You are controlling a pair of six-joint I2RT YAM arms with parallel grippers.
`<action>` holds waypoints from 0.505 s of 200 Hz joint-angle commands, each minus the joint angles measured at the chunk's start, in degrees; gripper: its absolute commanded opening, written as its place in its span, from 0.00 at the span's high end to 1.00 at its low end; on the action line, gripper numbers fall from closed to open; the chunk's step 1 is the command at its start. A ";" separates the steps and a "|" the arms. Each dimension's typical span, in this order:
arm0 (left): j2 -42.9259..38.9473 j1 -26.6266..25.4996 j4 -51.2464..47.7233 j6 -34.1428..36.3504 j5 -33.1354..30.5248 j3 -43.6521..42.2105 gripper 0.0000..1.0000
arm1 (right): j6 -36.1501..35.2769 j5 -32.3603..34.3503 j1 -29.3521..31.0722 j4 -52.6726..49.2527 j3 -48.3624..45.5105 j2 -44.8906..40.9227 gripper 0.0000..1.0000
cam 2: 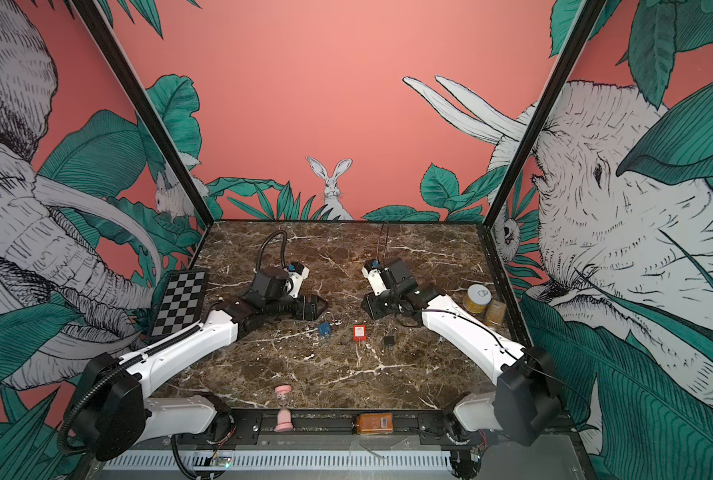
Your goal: Lock with the key
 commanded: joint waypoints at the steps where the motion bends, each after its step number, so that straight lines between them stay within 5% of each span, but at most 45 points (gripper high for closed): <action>1: -1.79 -0.37 2.02 -2.64 2.70 1.51 0.10 | -5.34 -2.75 1.98 0.95 2.48 1.60 0.67; 101: 2.71 -0.35 10.76 -8.57 10.69 2.44 0.12 | -7.32 2.79 10.18 -0.19 7.81 5.65 0.67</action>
